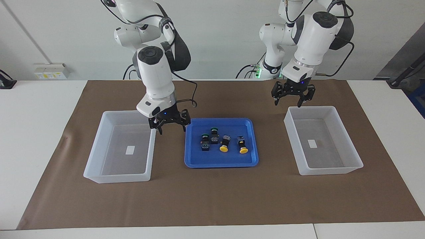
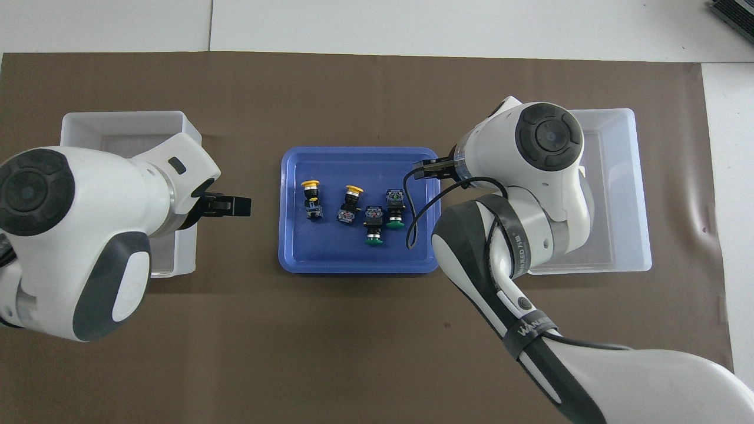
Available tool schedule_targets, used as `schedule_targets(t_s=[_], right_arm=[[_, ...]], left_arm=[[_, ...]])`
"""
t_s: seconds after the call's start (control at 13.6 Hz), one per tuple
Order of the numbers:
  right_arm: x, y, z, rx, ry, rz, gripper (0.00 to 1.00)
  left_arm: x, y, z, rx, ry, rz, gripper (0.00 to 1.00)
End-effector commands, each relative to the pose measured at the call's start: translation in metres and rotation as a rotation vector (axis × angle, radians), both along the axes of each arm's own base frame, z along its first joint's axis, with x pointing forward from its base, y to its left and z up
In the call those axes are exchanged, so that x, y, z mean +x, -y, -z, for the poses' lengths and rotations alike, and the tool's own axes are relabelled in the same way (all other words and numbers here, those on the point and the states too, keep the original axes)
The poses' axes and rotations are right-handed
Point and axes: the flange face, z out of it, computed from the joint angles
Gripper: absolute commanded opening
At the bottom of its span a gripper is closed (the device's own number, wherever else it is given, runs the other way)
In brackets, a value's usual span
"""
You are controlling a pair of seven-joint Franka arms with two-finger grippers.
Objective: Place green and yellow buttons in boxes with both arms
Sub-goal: 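Grasp a yellow button with the left gripper while the right gripper grasps green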
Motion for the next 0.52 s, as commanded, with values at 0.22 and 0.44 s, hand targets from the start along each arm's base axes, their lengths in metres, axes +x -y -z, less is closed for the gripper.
schedule_targets(t_s=[0.22,0.44], right_arm=[[-0.007,-0.065,0.085,0.022,0.017,-0.006,1.0],[-0.007,-0.065,0.089,0.013,0.016,-0.012,1.0]], left_arm=[[0.013,0.043,0.058,-0.031,0.042,-0.064,1.0],[0.013,0.076,0.099,-0.043,0.034,-0.081,1.0]])
